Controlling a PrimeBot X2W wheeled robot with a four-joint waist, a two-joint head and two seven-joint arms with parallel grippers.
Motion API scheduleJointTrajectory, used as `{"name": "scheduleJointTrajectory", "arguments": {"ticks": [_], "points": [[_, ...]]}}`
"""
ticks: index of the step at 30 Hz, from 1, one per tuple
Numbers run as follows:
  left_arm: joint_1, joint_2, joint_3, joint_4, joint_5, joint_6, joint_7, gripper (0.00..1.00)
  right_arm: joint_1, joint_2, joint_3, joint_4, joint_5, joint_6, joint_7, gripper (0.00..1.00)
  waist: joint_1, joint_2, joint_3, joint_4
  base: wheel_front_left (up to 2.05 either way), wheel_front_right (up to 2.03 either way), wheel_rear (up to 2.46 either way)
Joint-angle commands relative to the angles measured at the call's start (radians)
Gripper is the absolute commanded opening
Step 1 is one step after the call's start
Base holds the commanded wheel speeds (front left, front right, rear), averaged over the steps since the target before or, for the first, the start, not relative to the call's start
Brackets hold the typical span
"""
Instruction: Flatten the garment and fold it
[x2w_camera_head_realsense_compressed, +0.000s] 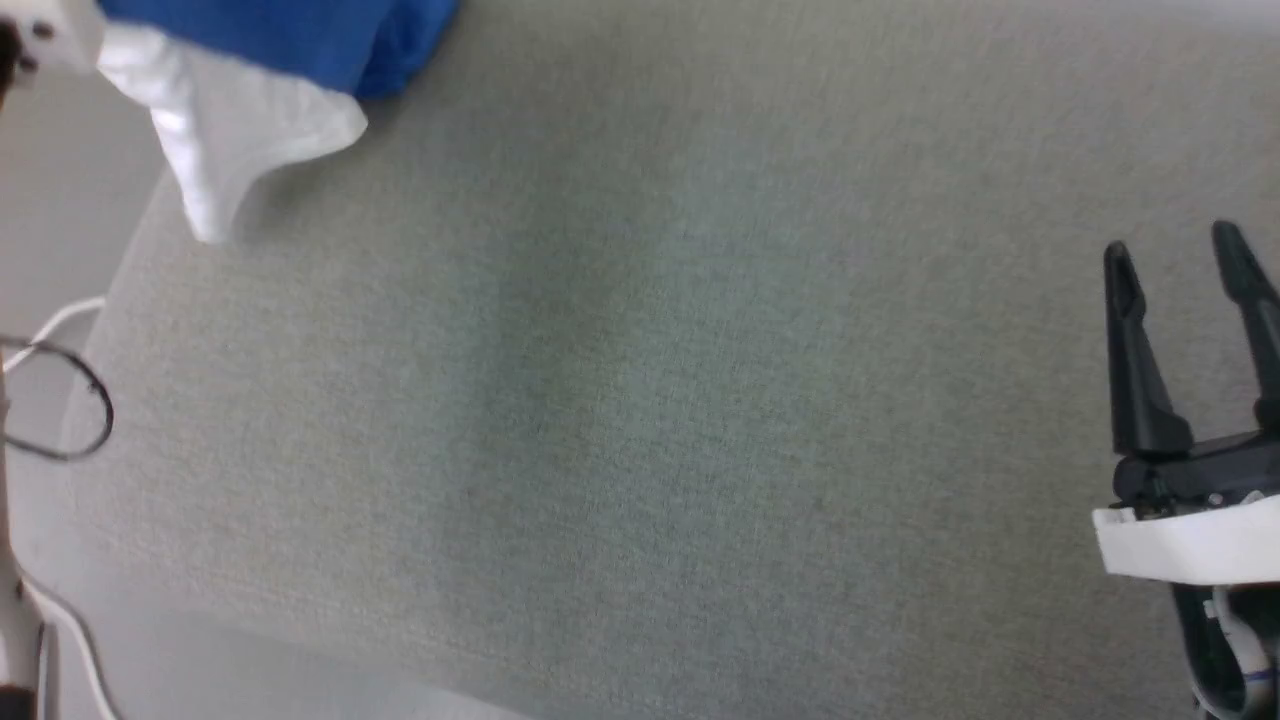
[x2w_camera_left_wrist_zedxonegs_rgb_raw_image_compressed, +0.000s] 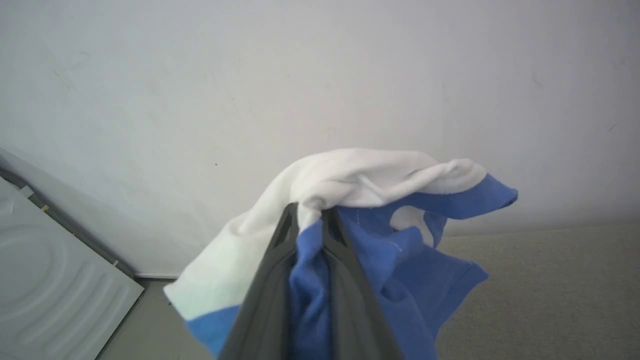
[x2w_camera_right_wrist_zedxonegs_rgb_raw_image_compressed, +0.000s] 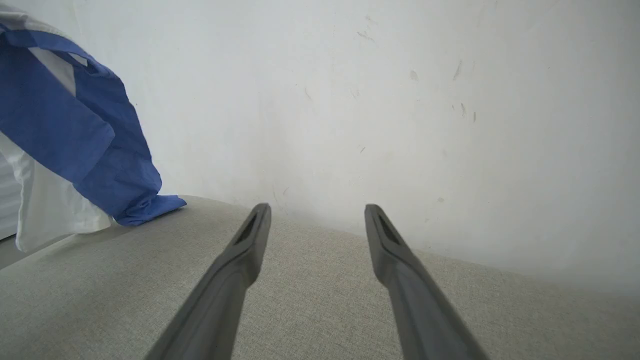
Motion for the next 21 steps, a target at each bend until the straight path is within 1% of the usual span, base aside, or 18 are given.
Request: {"name": "scheduleJointTrajectory", "arguments": {"ticks": [1, 6, 9, 11, 16, 21], "points": [[-0.030, -0.011, -0.007, -0.014, -0.010, -0.008, 0.004, 0.00, 0.010, 0.012, -0.003, 0.011, -0.009, -0.002, -0.011, 1.00, 0.0002, 0.0000, -0.110, -0.027, 0.00, 0.00, 0.00], [-0.142, -0.057, -0.048, -0.023, -0.053, -0.029, 0.032, 0.00, 0.039, 0.060, -0.024, 0.063, -0.023, -0.002, -0.041, 1.00, 0.0002, 0.0000, -0.187, -0.037, 0.00, 0.00, 0.00], [-0.213, -0.099, -0.071, -0.015, -0.080, -0.035, 0.034, 0.00, 0.053, 0.079, -0.030, 0.089, -0.025, -0.002, -0.057, 1.00, 0.0002, 0.0000, -0.221, -0.047, 0.00, 0.00, 0.00], [-0.258, -0.137, -0.083, -0.007, -0.105, -0.038, 0.036, 0.00, 0.059, 0.087, -0.033, 0.103, -0.027, -0.002, -0.065, 1.00, 0.0002, 0.0000, -0.236, -0.056, 0.00, 0.00, 0.00], [-0.342, -0.258, -0.098, 0.021, -0.180, -0.031, 0.037, 0.00, 0.076, 0.097, -0.050, 0.128, -0.028, -0.002, -0.082, 1.00, 0.0002, 0.0000, -0.264, -0.084, 0.00, 0.00, 0.00], [-0.367, -0.352, -0.137, 0.057, -0.233, -0.035, 0.047, 0.00, 0.093, 0.099, -0.071, 0.142, -0.021, -0.002, -0.089, 1.00, 0.0002, 0.0000, -0.284, -0.120, 0.00, 0.00, 0.00]]}}
